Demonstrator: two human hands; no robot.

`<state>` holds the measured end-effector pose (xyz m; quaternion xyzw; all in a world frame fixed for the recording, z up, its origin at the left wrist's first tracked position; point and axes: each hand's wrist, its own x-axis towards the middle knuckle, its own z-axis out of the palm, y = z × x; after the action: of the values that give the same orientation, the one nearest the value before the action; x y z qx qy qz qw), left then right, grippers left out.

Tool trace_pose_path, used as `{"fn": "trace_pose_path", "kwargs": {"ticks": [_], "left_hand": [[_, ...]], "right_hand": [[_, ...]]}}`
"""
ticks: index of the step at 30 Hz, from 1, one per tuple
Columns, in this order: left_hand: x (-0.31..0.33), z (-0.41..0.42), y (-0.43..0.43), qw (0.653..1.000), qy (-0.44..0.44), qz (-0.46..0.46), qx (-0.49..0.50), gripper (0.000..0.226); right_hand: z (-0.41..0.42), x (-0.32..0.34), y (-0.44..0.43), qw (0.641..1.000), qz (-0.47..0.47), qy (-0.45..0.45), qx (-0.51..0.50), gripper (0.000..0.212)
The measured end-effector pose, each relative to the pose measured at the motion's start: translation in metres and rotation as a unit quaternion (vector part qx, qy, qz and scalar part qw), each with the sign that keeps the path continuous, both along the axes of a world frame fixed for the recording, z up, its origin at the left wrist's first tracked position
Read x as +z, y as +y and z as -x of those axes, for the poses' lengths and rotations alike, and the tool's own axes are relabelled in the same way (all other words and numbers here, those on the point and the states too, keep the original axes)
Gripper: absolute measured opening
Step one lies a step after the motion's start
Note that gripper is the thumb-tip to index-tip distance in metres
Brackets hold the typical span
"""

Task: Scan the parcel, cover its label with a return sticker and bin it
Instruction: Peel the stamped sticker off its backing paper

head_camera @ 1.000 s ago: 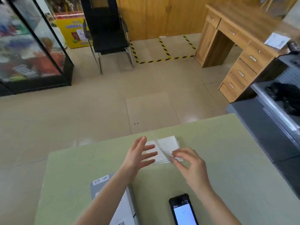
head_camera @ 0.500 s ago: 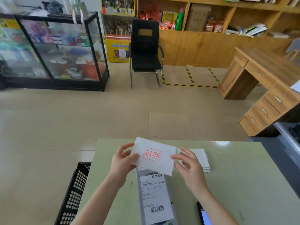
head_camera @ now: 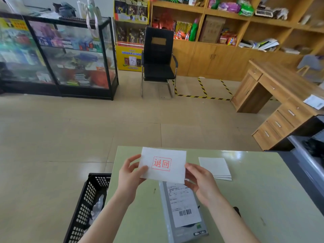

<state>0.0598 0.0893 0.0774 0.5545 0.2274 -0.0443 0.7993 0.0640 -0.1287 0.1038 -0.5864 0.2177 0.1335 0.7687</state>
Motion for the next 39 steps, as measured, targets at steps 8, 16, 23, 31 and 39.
{"fn": "trace_pose_path", "kwargs": {"ticks": [8, 16, 23, 31, 39], "left_hand": [[0.011, 0.009, -0.012, 0.916, -0.143, -0.375, -0.009, 0.040], [0.045, 0.014, -0.071, 0.937, -0.201, -0.259, -0.117, 0.014], [0.049, 0.017, -0.088, 0.949, -0.170, -0.250, -0.090, 0.015], [0.048, 0.020, -0.098, 0.958, -0.147, -0.229, -0.086, 0.018], [0.046, 0.021, -0.100, 0.968, -0.130, -0.206, -0.055, 0.016]], "right_hand": [[0.010, 0.004, 0.006, 0.999, 0.029, -0.033, -0.013, 0.011], [0.008, 0.012, 0.005, 0.995, -0.022, -0.086, 0.044, 0.014], [0.006, 0.004, -0.006, 0.993, -0.041, -0.108, 0.037, 0.016], [0.004, 0.002, -0.011, 0.991, -0.047, -0.113, 0.051, 0.020], [0.006, 0.007, -0.006, 0.980, 0.104, -0.149, 0.075, 0.018]]}}
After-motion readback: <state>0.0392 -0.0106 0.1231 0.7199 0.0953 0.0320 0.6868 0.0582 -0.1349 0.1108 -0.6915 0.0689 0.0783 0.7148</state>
